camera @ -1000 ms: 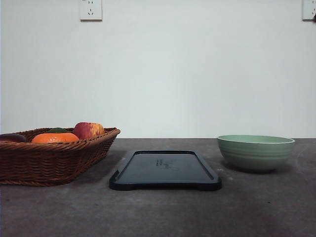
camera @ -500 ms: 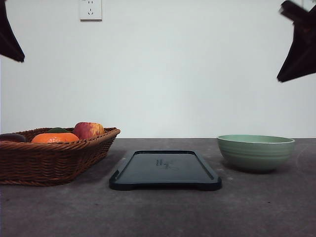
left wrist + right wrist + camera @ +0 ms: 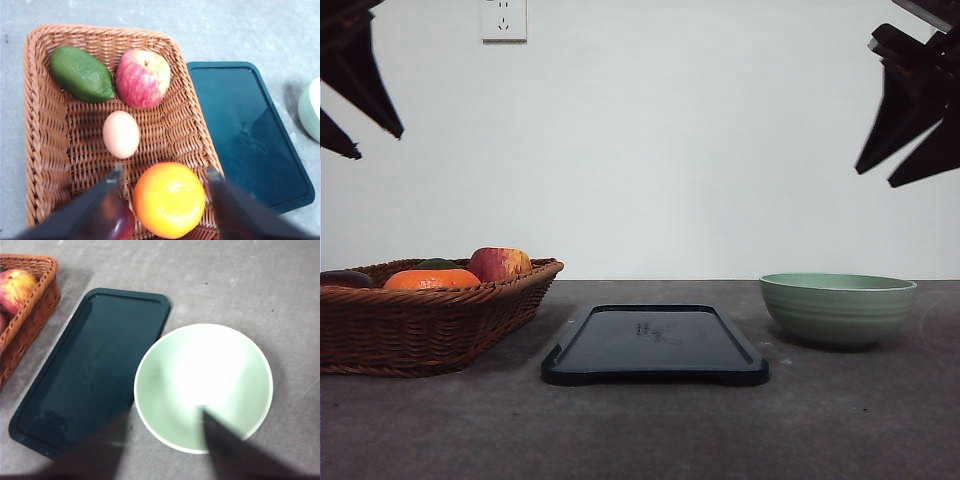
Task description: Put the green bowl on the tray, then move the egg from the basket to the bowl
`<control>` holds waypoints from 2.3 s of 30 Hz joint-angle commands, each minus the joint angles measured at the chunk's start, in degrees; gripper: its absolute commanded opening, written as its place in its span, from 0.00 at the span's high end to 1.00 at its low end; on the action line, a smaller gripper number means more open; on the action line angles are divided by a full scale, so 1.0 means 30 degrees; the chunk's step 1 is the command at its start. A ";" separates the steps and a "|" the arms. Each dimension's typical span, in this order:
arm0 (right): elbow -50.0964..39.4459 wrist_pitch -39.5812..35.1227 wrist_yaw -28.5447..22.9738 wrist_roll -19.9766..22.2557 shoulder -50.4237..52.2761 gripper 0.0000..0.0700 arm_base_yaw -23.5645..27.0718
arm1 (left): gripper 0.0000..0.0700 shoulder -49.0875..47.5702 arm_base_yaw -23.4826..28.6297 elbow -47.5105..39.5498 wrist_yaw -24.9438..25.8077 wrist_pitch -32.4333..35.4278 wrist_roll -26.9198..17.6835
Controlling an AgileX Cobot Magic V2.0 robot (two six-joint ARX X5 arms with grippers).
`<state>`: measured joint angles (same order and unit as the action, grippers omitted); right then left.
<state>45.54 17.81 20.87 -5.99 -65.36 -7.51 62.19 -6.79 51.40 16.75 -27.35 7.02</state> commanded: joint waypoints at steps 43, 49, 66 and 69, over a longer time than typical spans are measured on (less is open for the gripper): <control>1.1243 0.8941 -0.2115 0.1652 -1.3814 0.80 0.1960 | 0.44 0.0117 -0.0036 0.0466 0.0090 0.0107 -0.0015; 1.1368 0.9332 -0.2120 0.1652 -1.4169 1.00 0.1960 | 0.44 0.0117 -0.0036 0.0464 0.0090 0.0100 -0.0007; 1.8818 1.6343 -0.1936 0.1738 -1.4141 1.00 0.0007 | 0.44 0.0117 -0.0036 0.0466 0.0090 0.0084 0.0032; 1.9681 1.5891 -0.1644 0.1732 -1.4208 1.00 -0.1159 | 0.45 0.0117 -0.0036 0.0466 0.0090 0.0085 0.0025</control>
<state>102.72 65.83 15.33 -1.29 -107.04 -9.83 62.19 -6.79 51.40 16.75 -27.44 7.07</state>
